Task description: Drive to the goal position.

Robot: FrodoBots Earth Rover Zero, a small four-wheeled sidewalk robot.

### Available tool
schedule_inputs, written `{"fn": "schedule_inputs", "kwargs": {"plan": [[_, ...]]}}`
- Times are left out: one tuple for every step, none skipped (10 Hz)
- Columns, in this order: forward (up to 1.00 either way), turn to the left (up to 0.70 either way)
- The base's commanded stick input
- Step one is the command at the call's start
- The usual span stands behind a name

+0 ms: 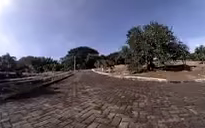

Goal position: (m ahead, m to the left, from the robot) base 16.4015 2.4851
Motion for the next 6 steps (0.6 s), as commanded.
{"fn": "schedule_inputs", "kwargs": {"plan": [[1.0, 0.0], [1.0, 0.0], [1.0, 0.0], [1.0, 0.0], [1.0, 0.0], [1.0, 0.0]]}}
